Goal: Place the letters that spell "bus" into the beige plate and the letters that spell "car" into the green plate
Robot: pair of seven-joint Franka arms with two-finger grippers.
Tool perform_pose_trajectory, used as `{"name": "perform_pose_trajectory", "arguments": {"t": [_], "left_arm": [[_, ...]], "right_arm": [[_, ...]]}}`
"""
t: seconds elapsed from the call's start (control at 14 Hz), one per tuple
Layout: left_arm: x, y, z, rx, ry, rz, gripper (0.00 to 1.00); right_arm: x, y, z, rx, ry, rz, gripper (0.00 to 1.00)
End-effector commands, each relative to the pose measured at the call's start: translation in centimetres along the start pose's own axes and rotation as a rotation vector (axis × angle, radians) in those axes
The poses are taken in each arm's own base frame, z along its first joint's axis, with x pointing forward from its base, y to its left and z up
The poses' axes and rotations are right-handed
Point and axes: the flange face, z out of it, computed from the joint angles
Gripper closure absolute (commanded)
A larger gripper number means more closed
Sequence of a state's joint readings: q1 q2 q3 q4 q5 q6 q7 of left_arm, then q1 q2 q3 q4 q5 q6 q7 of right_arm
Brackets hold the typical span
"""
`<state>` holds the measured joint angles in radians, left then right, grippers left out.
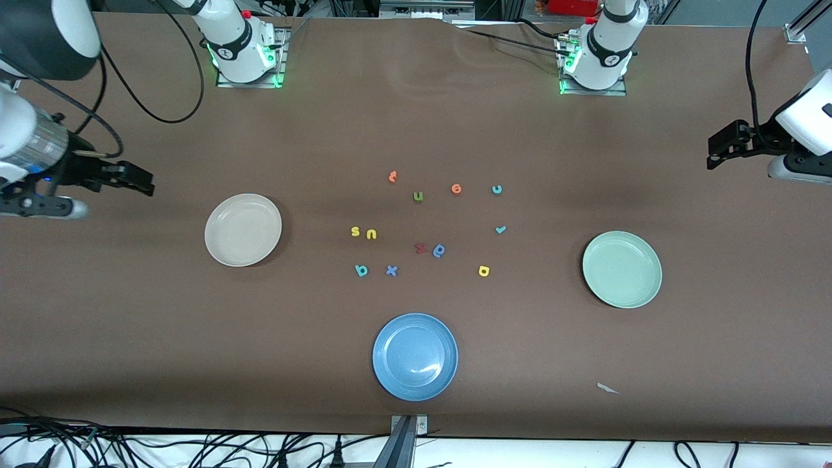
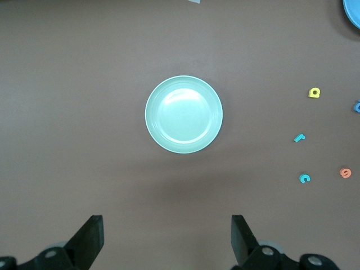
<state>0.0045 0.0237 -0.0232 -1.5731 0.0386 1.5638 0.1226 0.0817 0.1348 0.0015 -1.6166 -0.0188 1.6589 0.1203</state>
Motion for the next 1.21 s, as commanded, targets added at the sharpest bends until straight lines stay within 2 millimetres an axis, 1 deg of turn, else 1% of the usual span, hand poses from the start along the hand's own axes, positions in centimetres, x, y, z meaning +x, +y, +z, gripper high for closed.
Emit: {"name": "perform_pose_trajectory", "arguments": {"t": [0.0, 0.14, 0.21, 0.28, 0.36, 0.43, 0.5, 0.57, 0.64, 0.71, 0.78, 0.85, 0.93, 1.0, 1.14], "left_arm": [[-0.4, -0.1, -0.2, -0.009, -0.007, 0.006, 0.0], [-0.1, 0.8, 0.6, -0.01, -0.027, -0.026, 0.0], [0.3, 2.1, 1.5, -0.012, -0.043, -0.01, 0.0], [1.2, 4.0, 2.6, -0.014, -0.054, 0.021, 0.0], [2.1, 5.2, 3.9, -0.023, -0.063, 0.043, 0.0], [3.0, 6.8, 5.2, -0.069, -0.061, 0.06, 0.0], [3.7, 7.7, 7.2, -0.1, -0.071, 0.056, 0.0], [4.2, 9.2, 9.0, -0.11, -0.058, 0.055, 0.0], [4.3, 11.1, 11.0, -0.11, -0.046, 0.052, 0.0], [4.1, 12.7, 12.9, -0.111, -0.033, 0.038, 0.0], [3.8, 14.6, 14.6, -0.112, -0.025, 0.029, 0.0], [3.3, 16.0, 16.3, -0.112, -0.023, 0.02, 0.0], [2.7, 17.3, 17.8, -0.112, -0.028, 0.019, 0.0], [1.9, 18.9, 19.3, -0.111, -0.033, 0.014, 0.0], [0.6, 21.7, 21.7, -0.112, -0.012, -0.037, 0.0]], "right_arm": [[0.6, -5.4, 2.9, -0.031, -0.042, -0.032, 0.0], [1.7, -8.3, 5.2, -0.029, -0.023, 0.058, 0.0], [2.4, -9.9, 6.7, -0.027, -0.01, 0.076, 0.0], [2.4, -11.8, 8.0, -0.031, -0.014, 0.101, 0.0], [2.6, -12.9, 9.7, -0.041, -0.027, 0.145, 0.01], [2.5, -15.4, 11.3, -0.044, -0.024, 0.172, 0.01], [2.3, -16.8, 12.4, -0.043, -0.018, 0.248, 0.01], [2.4, -18.1, 13.7, -0.038, -0.003, 0.329, 0.01], [1.9, -20.1, 15.1, -0.044, -0.004, 0.395, 0.01], [1.0, -22.4, 16.1, -0.052, -0.004, 0.462, 0.01], [0.5, -23.9, 17.0, -0.053, 0.002, 0.535, 0.01], [0.5, -24.8, 18.1, -0.042, 0.009, 0.609, 0.01], [0.2, -26.1, 19.1, -0.021, 0.006, 0.675, 0.01], [-0.6, -28.3, 20.3, -0.013, 0.006, 0.728, 0.01], [-0.7, -29.6, 22.5, -0.008, 0.011, 0.862, 0.01]]}}
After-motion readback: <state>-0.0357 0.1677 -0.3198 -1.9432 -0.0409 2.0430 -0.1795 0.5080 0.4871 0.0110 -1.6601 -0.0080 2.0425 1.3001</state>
